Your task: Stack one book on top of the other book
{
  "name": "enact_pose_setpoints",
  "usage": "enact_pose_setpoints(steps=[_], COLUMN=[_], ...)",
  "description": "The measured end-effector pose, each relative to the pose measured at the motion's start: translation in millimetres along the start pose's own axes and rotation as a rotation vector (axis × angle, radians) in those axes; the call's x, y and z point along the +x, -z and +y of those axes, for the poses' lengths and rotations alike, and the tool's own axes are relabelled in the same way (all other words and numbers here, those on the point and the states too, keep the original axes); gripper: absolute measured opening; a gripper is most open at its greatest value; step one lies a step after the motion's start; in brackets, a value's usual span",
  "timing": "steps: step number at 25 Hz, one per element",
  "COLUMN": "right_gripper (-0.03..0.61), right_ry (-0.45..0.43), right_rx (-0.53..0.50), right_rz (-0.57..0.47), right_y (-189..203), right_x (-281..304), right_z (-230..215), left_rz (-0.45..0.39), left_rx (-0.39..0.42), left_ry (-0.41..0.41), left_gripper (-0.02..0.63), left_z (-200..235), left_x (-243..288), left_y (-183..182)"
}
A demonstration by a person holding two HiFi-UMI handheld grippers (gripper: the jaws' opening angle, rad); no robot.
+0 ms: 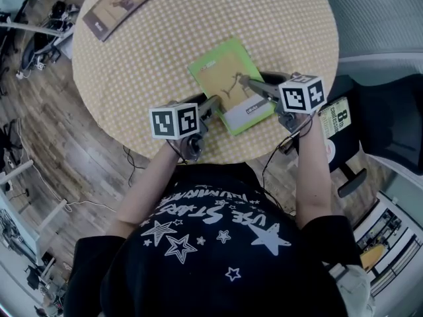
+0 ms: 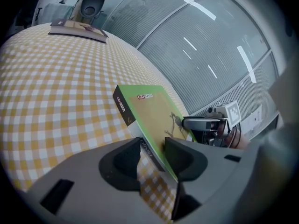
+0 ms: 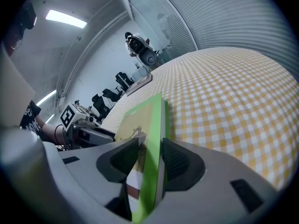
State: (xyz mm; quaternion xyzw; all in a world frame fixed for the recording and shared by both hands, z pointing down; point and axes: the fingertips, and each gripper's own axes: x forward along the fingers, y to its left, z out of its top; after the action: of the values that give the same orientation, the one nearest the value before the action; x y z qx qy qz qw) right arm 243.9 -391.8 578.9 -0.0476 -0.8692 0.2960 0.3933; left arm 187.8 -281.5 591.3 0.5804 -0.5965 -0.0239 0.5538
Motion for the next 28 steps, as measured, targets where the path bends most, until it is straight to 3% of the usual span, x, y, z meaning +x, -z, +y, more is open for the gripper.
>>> enact_pose_setpoints(steps=[10,17,22,28], right_gripper=[0.167,0.167,0.155,0.153], right_ry=[0.021,0.066,0.088,0.120], right_rx=[0.044,0.044,0.040,0.038], right_rz=[-0.076,-0.140,-0.188,-0.234], right_y=[2,-10,-34,-37], right_x=[28,17,0,51], right_z=[42,60,99,135], left_rz=[-0.053,-0.107,-0.127,-0.148], left_rx=[0.067,0.141,0.174,0.211], left_ry=[-0.005,-0.017,-0.001,0.008], left_gripper=[0.149,0.135,0.132,0.130], left_z=[33,22,10,62], left_x=[-45,-67,-107,-142], left_y=[-17,-41,-58,-61])
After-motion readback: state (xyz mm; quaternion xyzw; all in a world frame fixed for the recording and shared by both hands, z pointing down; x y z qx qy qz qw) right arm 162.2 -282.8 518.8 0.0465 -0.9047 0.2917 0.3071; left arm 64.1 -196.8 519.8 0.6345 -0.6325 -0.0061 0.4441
